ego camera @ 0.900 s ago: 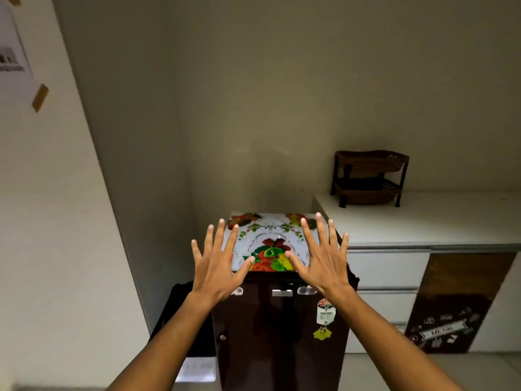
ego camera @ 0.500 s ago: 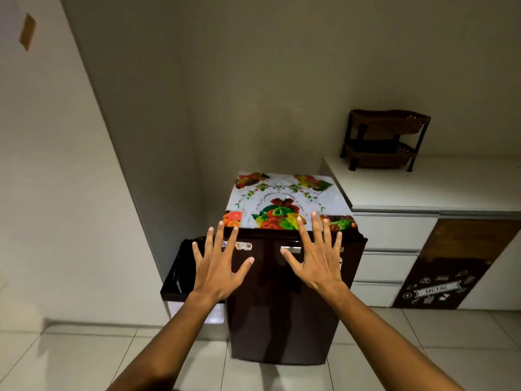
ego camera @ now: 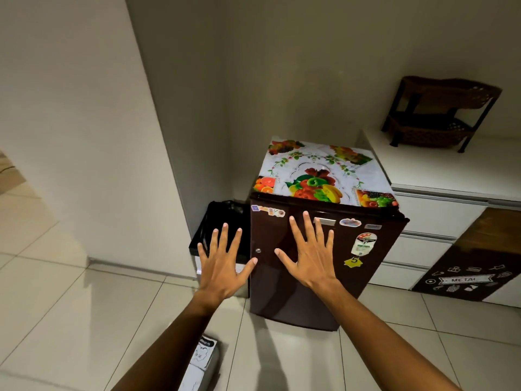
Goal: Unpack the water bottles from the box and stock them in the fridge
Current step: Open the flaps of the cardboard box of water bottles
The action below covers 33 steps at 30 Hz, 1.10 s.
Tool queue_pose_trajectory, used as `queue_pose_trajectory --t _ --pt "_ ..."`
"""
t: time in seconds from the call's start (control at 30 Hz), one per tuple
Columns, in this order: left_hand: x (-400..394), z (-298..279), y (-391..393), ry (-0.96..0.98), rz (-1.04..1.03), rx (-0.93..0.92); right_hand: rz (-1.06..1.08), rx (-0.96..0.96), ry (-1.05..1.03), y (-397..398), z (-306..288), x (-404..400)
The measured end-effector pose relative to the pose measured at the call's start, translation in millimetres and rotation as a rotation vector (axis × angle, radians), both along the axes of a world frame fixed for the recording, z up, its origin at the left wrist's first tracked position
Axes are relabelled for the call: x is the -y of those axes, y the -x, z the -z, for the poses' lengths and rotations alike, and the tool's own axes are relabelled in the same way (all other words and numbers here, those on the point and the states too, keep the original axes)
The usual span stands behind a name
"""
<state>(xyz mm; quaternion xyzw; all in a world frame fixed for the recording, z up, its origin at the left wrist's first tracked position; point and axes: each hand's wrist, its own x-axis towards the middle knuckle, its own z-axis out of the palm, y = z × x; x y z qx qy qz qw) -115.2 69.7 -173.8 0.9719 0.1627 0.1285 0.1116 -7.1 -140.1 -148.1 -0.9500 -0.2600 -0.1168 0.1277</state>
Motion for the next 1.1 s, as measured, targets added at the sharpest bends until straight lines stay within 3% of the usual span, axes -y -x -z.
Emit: queue_pose_trajectory --t 0.43,0.6,1.1 --pt "-53.0 45.9 97.5 0.024 -0.207 -0.113 -0.257 -0.097 0.115 71.8 49.4 -93.8" --pt "-58.7 66.9 136.1 0.117 -0.307 -0.159 -0.362 -0.136 0.131 98.9 64.8 -117.3" --pt "27.2 79.3 202.5 0.181 -0.65 -0.16 -0.72 -0.102 0.167 138.7 77.5 -97.9"
